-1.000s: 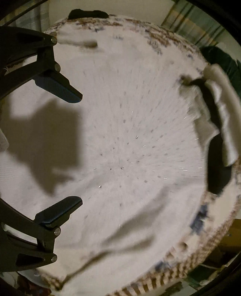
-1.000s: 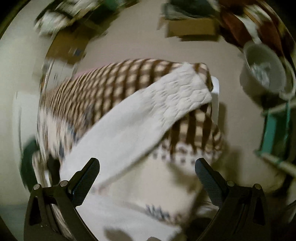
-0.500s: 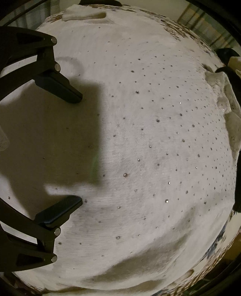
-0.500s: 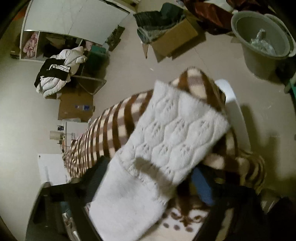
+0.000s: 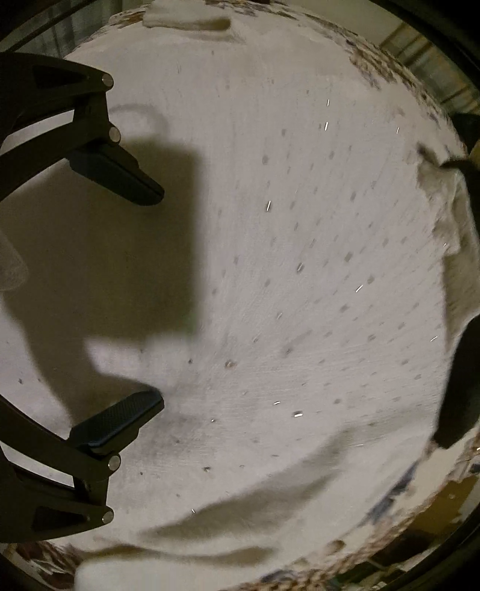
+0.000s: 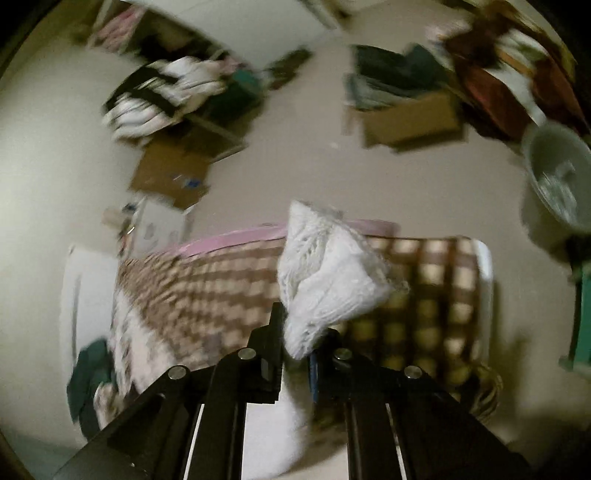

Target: Fold small clothes

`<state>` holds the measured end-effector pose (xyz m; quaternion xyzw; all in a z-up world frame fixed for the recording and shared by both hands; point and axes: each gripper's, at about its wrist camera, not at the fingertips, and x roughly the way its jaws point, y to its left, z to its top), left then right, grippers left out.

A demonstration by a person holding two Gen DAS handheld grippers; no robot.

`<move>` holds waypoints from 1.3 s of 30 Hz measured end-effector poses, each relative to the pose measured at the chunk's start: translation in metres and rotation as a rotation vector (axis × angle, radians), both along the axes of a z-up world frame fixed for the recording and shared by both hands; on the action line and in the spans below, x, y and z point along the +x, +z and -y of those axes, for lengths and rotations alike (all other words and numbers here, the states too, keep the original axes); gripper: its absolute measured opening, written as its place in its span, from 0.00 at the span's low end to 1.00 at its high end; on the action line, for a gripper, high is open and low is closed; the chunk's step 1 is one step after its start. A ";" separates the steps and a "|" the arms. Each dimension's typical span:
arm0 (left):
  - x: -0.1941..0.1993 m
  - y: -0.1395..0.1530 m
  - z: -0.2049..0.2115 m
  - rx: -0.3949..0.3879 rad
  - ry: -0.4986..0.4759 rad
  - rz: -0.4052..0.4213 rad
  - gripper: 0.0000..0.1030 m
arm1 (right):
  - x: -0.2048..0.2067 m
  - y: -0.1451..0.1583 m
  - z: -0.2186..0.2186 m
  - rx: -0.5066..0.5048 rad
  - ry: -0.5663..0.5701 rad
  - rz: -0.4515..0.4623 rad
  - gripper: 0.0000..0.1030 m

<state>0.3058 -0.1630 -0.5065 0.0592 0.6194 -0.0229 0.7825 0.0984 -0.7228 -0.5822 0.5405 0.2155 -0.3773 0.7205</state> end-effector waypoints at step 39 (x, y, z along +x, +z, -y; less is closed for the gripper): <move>-0.059 0.026 -0.389 -0.103 0.839 0.019 1.00 | 0.374 -0.046 -0.530 -0.066 1.313 -0.285 0.83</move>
